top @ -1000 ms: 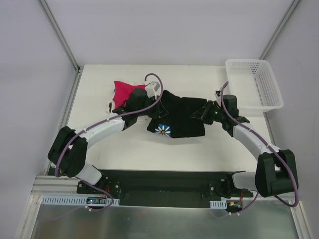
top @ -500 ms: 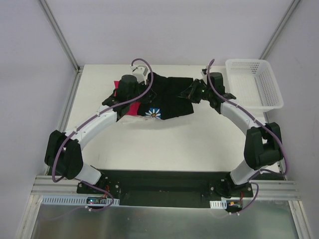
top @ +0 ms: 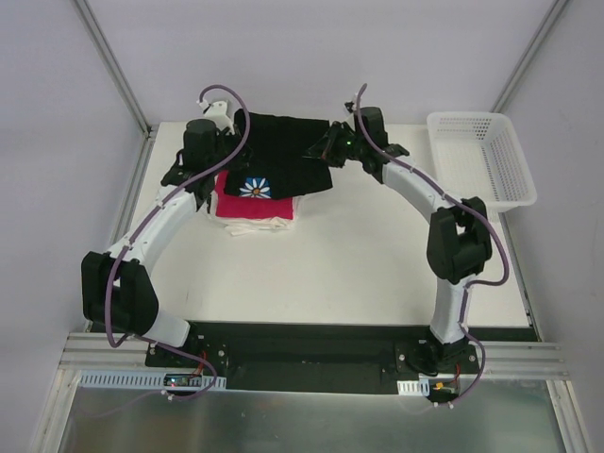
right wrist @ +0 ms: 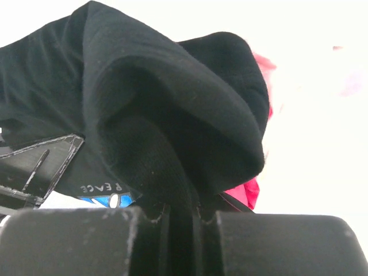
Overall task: Fold and stack the t-shirts
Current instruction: Put the neatly folded tshirt into the corner of the board with both arms
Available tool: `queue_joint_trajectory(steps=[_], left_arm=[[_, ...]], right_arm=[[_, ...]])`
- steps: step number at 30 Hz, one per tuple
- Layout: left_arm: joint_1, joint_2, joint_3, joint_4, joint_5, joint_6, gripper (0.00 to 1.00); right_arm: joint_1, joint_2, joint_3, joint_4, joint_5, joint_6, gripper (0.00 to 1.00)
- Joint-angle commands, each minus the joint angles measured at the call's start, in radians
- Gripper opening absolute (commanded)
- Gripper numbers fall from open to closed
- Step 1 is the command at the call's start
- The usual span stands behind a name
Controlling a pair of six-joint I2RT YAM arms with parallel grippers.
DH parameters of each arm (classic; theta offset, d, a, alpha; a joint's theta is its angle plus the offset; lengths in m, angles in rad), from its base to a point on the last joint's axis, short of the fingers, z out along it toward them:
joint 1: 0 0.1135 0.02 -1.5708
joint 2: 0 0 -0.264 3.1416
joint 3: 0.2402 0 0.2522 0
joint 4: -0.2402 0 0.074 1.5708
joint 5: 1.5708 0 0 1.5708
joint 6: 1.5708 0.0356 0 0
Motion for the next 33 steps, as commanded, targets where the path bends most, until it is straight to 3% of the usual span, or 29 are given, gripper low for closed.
queue_joint_trajectory(steps=[1,10,21,27,33], left_arm=[[0.074,-0.010,0.040,0.024,-0.043,0.028,0.00],[0.195,0.001,0.036,0.028,-0.034,0.036,0.00],[0.229,0.029,-0.022,0.044,-0.024,0.025,0.00],[0.236,0.067,-0.059,0.054,-0.026,0.029,0.00],[0.240,0.116,-0.081,0.054,-0.006,0.031,0.00]], right_arm=[[0.025,0.085,0.167,-0.043,-0.010,0.018,0.01],[0.073,0.226,0.321,-0.079,-0.022,0.048,0.01],[0.116,0.329,0.419,-0.102,-0.042,0.097,0.01],[0.137,0.353,0.425,-0.105,-0.057,0.103,0.01],[0.141,0.336,0.320,-0.071,-0.079,0.112,0.01]])
